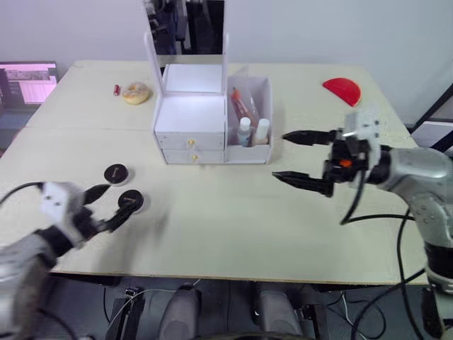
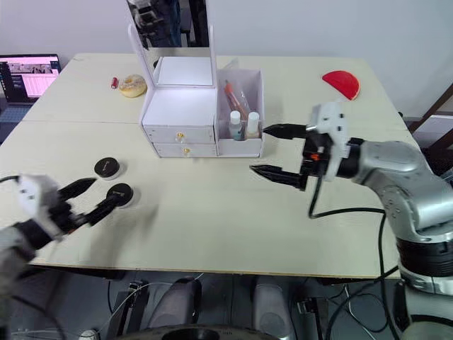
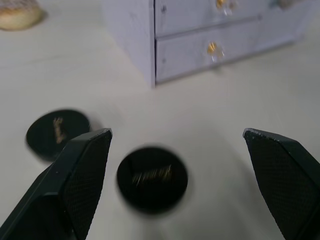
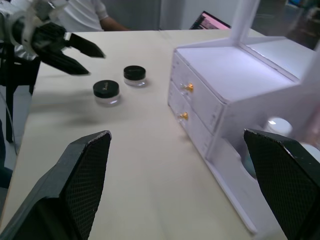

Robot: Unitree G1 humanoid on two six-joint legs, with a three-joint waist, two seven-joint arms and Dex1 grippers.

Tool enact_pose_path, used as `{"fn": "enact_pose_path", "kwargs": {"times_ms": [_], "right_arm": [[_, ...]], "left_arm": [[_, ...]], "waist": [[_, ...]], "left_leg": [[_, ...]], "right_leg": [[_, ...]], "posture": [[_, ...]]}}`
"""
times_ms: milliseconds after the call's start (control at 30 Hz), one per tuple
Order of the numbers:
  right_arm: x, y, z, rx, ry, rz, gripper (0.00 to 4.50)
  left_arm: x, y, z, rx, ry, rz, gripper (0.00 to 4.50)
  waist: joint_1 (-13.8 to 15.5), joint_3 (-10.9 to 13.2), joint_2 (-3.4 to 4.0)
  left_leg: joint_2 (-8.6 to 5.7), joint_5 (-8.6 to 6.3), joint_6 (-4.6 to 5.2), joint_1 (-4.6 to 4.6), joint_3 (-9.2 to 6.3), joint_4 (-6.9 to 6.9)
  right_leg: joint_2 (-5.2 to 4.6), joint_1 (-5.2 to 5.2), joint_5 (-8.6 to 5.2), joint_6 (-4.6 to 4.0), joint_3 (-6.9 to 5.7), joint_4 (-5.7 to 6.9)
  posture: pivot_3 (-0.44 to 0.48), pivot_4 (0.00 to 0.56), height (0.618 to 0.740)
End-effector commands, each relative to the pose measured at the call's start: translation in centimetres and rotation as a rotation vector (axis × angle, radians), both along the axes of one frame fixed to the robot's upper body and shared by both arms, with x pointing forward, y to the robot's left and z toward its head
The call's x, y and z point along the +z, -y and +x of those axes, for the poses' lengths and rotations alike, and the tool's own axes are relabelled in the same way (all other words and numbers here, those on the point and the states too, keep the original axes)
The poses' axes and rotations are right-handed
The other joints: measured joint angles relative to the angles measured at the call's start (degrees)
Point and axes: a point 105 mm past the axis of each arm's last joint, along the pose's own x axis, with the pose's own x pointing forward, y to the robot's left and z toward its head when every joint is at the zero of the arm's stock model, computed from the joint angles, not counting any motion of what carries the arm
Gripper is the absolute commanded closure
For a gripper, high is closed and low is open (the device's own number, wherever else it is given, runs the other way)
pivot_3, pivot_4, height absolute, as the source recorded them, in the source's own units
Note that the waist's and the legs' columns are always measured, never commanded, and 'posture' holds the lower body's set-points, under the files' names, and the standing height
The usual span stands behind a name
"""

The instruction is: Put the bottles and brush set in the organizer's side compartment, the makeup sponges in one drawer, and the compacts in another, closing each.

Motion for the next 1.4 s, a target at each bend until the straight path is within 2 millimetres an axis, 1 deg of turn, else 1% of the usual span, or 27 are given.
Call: {"fn": "enact_pose_path", "kwargs": {"times_ms": [33, 67, 133, 200, 233, 333, 400, 533, 633, 767, 1000, 1100, 1167, 1200, 1233, 1267, 1300, 1400], "right_arm": [[-0.1, -1.6, -0.1, 0.018, 0.021, -0.013, 0.0], [-0.5, -2.1, -0.2, 0.03, 0.009, -0.019, 0.0], [-0.9, -2.6, -0.3, 0.04, -0.006, -0.025, 0.0], [-1.1, -3.1, -0.4, 0.048, -0.024, -0.029, 0.0], [-1.3, -3.3, -0.4, 0.056, -0.033, -0.032, 0.0], [-1.4, -3.7, -0.7, 0.07, -0.048, -0.042, 0.0], [-1.5, -3.8, -0.8, 0.074, -0.055, -0.044, 0.0], [-1.2, -4.5, -1.2, 0.101, -0.07, -0.028, 0.0], [-0.7, -4.8, -1.1, 0.106, -0.059, -0.02, 0.0], [-0.5, -4.9, -0.9, 0.101, -0.053, -0.017, 0.0], [-0.3, -4.7, -0.9, 0.087, -0.048, -0.015, 0.0], [-0.1, -4.5, -0.8, 0.075, -0.043, -0.008, 0.0], [-0.1, -4.4, -0.7, 0.066, -0.042, -0.006, 0.0], [-0.1, -4.3, -0.7, 0.063, -0.042, -0.005, 0.0], [-0.1, -4.3, -0.6, 0.059, -0.041, -0.005, 0.0], [-0.1, -4.2, -0.6, 0.057, -0.041, -0.006, 0.0], [0.0, -4.2, -0.6, 0.054, -0.041, -0.006, 0.0], [0.1, -4.0, -0.6, 0.048, -0.039, -0.003, 0.0]], "left_arm": [[0.3, 3.3, 1.6, 0.101, 0.069, 0.008, 0.08], [0.1, 4.4, 2.3, 0.137, 0.087, 0.005, 0.08], [-0.2, 5.5, 3.0, 0.182, 0.096, 0.01, 0.08], [-0.7, 7.1, 4.0, 0.192, 0.105, 0.024, 0.08], [-0.8, 7.6, 4.5, 0.211, 0.11, 0.024, 0.08], [-0.9, 8.5, 5.7, 0.259, 0.122, 0.037, 0.08], [-1.2, 8.8, 6.5, 0.296, 0.131, 0.049, 0.08], [-1.7, 10.7, 8.2, 0.284, 0.131, -0.003, 0.08], [-1.9, 11.6, 8.9, 0.268, 0.14, -0.02, 0.08], [-2.0, 12.0, 9.4, 0.261, 0.152, -0.02, 0.08], [-2.1, 11.9, 9.7, 0.277, 0.16, -0.035, 0.08], [-2.0, 12.1, 9.8, 0.268, 0.165, -0.047, 0.08], [-2.0, 12.3, 9.9, 0.261, 0.166, -0.052, 0.6], [-2.0, 12.3, 9.9, 0.26, 0.168, -0.054, 0.97], [-2.0, 12.3, 9.9, 0.261, 0.168, -0.056, 1.45], [-2.0, 12.3, 10.0, 0.262, 0.168, -0.055, 1.73], [-2.0, 12.2, 10.0, 0.263, 0.168, -0.056, 2.41], [-2.1, 12.2, 10.0, 0.262, 0.166, -0.056, 4.02]], "waist": [[-0.2, 0.0, -0.02], [-0.2, -0.1, 0.0], [-0.3, -0.1, -0.01], [-0.4, -0.1, 0.01], [-0.3, -0.1, 0.04], [-0.2, -0.1, 0.03], [-0.2, -0.1, 0.03], [-0.1, -0.1, 0.03], [-0.2, -0.1, 0.03], [-0.2, -0.1, 0.03], [-0.2, -0.1, 0.03], [-0.2, -0.1, 0.03], [-0.1, -0.1, 0.03], [-0.1, -0.1, 0.03], [-0.1, -0.1, 0.03], [-0.2, -0.1, 0.03], [-0.2, -0.1, 0.03], [-0.2, -0.1, 0.03]], "left_leg": [[0.0, 0.0, 0.0, 0.0, -0.02, -0.01], [0.0, 0.0, 0.0, 0.02, -0.02, -0.01], [-0.01, 0.0, 0.01, 0.05, -0.02, -0.01], [-0.01, 0.0, 0.01, 0.06, -0.02, -0.02], [-0.01, 0.0, 0.01, 0.07, -0.03, -0.03], [-0.01, 0.01, 0.02, 0.04, -0.03, 0.0], [-0.01, 0.01, 0.01, 0.02, -0.03, 0.0], [-0.02, 0.01, 0.01, 0.02, -0.03, 0.0], [-0.02, 0.01, 0.01, 0.02, -0.03, 0.0], [-0.02, 0.01, 0.01, 0.02, -0.04, 0.0], [-0.02, 0.01, 0.01, 0.01, -0.04, 0.0], [-0.02, 0.01, 0.01, 0.01, -0.04, -0.01], [-0.02, 0.01, 0.01, 0.01, -0.04, 0.0], [-0.02, 0.01, 0.01, 0.01, -0.04, 0.0], [-0.02, 0.01, 0.01, 0.01, -0.04, -0.01], [-0.02, 0.01, 0.01, 0.0, -0.04, -0.01], [-0.02, 0.01, 0.01, 0.01, -0.04, -0.01], [-0.02, 0.01, 0.01, 0.01, -0.04, -0.01]], "right_leg": [[0.01, 0.0, 0.08, 0.14, 0.0, 0.0], [0.01, 0.01, 0.08, 0.15, 0.0, 0.0], [0.02, 0.03, 0.09, 0.15, 0.0, 0.01], [0.03, 0.02, 0.08, 0.12, 0.0, 0.02], [0.04, 0.02, 0.0, -0.01, 0.0, 0.02], [0.04, 0.03, -0.01, -0.03, 0.0, 0.0], [0.04, 0.03, -0.01, -0.03, 0.0, -0.02], [0.04, 0.03, -0.01, -0.02, -0.01, -0.03], [0.04, 0.02, -0.01, -0.02, -0.01, -0.03], [0.04, 0.02, 0.0, -0.01, -0.01, -0.03], [0.04, 0.02, 0.04, 0.07, -0.01, -0.03], [0.04, 0.02, 0.03, 0.06, -0.01, -0.03], [0.04, 0.02, 0.02, 0.06, -0.01, -0.03], [0.04, 0.02, 0.03, 0.07, -0.01, -0.04], [0.04, 0.02, 0.04, 0.09, -0.01, -0.04], [0.04, 0.02, 0.06, 0.12, -0.01, -0.04], [0.03, 0.02, 0.07, 0.15, -0.01, -0.04], [0.03, 0.02, 0.07, 0.15, -0.01, -0.04]], "posture": [[0.0, 0.15, 0.739], [0.0, 0.15, 0.739], [0.0, 0.15, 0.739], [0.0, 0.15, 0.739], [0.0, 0.15, 0.739], [0.0, 0.15, 0.739], [0.0, 0.15, 0.739], [0.0, 0.15, 0.739], [0.0, 0.15, 0.739], [0.0, 0.15, 0.739], [0.0, 0.15, 0.739], [0.0, 0.15, 0.739], [0.0, 0.15, 0.739], [0.0, 0.15, 0.739], [0.0, 0.15, 0.739], [0.0, 0.15, 0.739], [0.0, 0.15, 0.739], [0.0, 0.15, 0.739]]}}
